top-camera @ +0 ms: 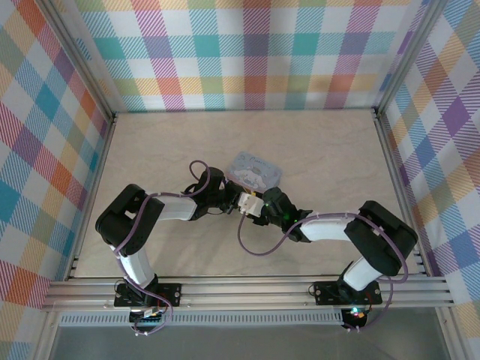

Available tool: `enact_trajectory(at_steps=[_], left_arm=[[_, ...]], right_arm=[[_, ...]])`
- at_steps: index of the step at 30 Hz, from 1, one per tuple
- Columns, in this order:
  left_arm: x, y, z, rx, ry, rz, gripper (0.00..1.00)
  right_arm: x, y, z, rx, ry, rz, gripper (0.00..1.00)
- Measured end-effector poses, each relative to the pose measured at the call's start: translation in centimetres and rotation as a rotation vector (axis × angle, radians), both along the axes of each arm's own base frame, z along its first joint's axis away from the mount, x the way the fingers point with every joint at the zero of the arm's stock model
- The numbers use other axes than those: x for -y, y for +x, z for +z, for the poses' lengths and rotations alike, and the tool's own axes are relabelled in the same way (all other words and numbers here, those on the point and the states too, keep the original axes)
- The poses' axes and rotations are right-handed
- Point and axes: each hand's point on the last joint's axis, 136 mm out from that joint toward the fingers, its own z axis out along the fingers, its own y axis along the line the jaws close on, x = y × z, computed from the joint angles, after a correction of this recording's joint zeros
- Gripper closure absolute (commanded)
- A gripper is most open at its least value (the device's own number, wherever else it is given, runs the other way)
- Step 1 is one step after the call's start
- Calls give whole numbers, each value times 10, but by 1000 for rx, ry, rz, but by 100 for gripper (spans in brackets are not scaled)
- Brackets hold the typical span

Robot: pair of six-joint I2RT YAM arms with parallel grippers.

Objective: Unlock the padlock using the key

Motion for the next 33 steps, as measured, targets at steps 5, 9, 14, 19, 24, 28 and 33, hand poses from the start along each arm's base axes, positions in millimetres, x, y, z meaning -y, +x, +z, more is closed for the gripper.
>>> enact_trajectory(at_steps=[5, 9, 14, 19, 24, 28, 33], left_arm=[[0, 0, 0, 0, 0, 0, 100], [0, 0, 0, 0, 0, 0, 100], [0, 0, 0, 0, 0, 0, 100], [0, 0, 0, 0, 0, 0, 100], [0, 0, 0, 0, 0, 0, 100], [0, 0, 0, 0, 0, 0, 100], [0, 0, 0, 0, -1, 0, 100]], right_arm=[[5, 3, -2, 17, -33, -11, 65], [6, 2, -4, 19, -51, -9, 67], [3, 3, -6, 18, -63, -4, 69], [1, 7, -6, 20, -70, -5, 74], [3, 9, -7, 33, -86, -13, 77], [3, 9, -7, 38, -94, -15, 77], [4, 9, -10, 39, -104, -10, 79]])
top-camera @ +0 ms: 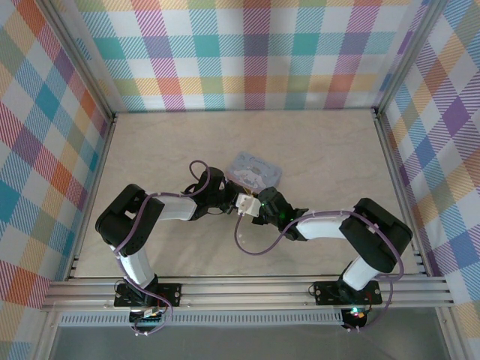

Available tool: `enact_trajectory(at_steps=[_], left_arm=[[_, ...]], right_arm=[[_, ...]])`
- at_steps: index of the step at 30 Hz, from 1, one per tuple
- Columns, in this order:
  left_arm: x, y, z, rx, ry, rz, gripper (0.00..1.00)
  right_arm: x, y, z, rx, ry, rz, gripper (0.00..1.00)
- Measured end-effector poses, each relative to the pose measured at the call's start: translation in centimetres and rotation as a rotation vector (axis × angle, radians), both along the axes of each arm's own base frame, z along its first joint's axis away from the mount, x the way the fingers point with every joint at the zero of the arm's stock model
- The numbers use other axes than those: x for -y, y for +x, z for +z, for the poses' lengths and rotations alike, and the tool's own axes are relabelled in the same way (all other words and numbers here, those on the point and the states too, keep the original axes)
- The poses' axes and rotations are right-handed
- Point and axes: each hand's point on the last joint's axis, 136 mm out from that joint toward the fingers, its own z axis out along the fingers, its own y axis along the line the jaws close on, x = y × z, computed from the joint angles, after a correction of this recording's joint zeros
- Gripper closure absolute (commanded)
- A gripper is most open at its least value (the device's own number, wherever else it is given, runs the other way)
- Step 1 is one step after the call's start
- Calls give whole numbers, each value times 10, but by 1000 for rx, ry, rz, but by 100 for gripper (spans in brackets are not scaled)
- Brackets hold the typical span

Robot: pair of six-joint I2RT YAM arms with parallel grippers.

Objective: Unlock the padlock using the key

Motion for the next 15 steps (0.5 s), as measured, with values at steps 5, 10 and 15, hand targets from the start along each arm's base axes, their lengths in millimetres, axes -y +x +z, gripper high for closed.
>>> enact_trajectory(at_steps=[5, 10, 15], left_arm=[[0, 0, 0, 0, 1, 0, 100], [0, 0, 0, 1, 0, 0, 100], [0, 0, 0, 1, 0, 0, 100]], right_arm=[[4, 1, -11, -1, -39, -8, 80], [5, 4, -10, 9, -41, -17, 82], [5, 4, -9, 12, -42, -20, 86]])
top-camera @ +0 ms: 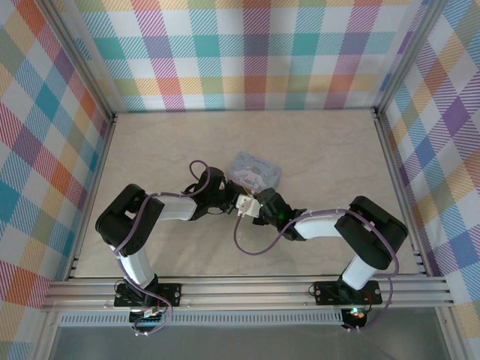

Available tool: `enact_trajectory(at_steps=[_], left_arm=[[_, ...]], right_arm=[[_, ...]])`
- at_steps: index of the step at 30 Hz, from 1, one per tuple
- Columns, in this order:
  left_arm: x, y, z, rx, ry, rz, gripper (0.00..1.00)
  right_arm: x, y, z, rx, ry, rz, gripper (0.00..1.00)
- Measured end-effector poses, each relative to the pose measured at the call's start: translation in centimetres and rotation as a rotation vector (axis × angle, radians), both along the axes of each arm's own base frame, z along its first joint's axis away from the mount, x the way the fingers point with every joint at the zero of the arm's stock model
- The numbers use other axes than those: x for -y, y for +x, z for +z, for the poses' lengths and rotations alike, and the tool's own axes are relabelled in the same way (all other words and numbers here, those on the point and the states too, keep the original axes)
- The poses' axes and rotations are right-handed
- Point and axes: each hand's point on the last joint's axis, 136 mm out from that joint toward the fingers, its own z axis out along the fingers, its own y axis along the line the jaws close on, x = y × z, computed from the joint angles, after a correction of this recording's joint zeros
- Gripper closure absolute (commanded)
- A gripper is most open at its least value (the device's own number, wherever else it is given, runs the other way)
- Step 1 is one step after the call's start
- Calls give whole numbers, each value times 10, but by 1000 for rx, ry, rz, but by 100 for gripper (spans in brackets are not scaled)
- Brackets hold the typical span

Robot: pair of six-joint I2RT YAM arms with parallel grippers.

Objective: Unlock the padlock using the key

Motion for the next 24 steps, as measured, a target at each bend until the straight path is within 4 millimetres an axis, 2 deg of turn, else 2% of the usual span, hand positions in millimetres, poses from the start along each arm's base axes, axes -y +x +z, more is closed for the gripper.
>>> enact_trajectory(at_steps=[14, 24], left_arm=[[-1, 2, 0, 2, 3, 12, 100], [-1, 2, 1, 5, 1, 12, 100]], right_arm=[[0, 0, 1, -53, 52, -55, 99], [-3, -2, 2, -127, 153, -124, 100]])
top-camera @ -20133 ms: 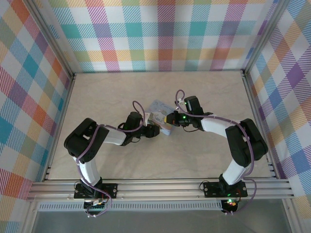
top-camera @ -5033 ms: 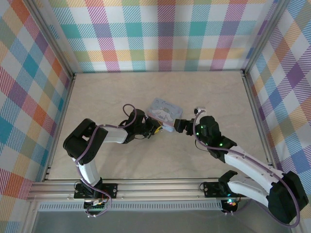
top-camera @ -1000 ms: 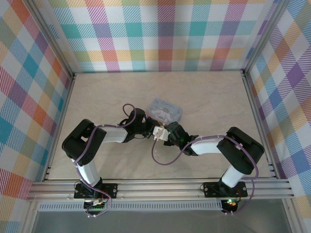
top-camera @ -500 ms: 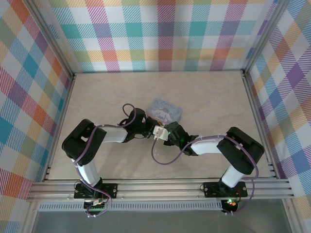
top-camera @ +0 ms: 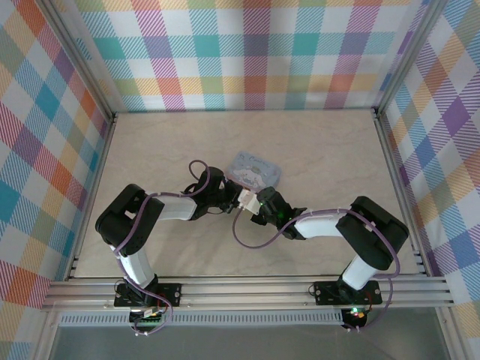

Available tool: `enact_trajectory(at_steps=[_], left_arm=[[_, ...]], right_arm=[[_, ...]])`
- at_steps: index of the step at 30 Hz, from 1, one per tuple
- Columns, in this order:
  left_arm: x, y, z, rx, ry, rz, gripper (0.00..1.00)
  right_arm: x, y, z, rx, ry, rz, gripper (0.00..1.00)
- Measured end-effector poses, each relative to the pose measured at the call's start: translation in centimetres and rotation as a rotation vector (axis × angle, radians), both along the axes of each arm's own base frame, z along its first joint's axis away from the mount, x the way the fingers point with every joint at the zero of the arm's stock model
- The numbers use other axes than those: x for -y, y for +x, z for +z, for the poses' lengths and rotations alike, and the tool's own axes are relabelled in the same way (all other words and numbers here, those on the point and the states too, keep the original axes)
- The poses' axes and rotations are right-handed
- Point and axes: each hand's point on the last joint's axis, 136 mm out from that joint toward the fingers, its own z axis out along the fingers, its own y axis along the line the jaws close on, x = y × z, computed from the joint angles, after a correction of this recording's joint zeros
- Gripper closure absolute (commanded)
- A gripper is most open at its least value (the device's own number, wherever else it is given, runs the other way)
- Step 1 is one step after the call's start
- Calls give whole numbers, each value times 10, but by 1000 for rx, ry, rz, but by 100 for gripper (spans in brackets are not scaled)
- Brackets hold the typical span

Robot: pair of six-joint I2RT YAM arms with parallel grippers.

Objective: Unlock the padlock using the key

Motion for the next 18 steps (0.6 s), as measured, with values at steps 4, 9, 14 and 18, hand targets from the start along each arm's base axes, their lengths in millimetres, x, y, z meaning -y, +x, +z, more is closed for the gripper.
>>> enact_trajectory(at_steps=[4, 9, 14, 18], left_arm=[[0, 0, 0, 1, 0, 0, 100], [0, -1, 0, -1, -2, -4, 100], [1, -2, 1, -3, -6, -10, 100], [1, -1, 1, -2, -6, -10, 100]], right_arm=[[-1, -2, 0, -35, 44, -23, 100], [-1, -4, 0, -107, 140, -62, 100], [-1, -5, 1, -169, 217, -87, 100], [-1, -6, 1, -194, 244, -100, 100]])
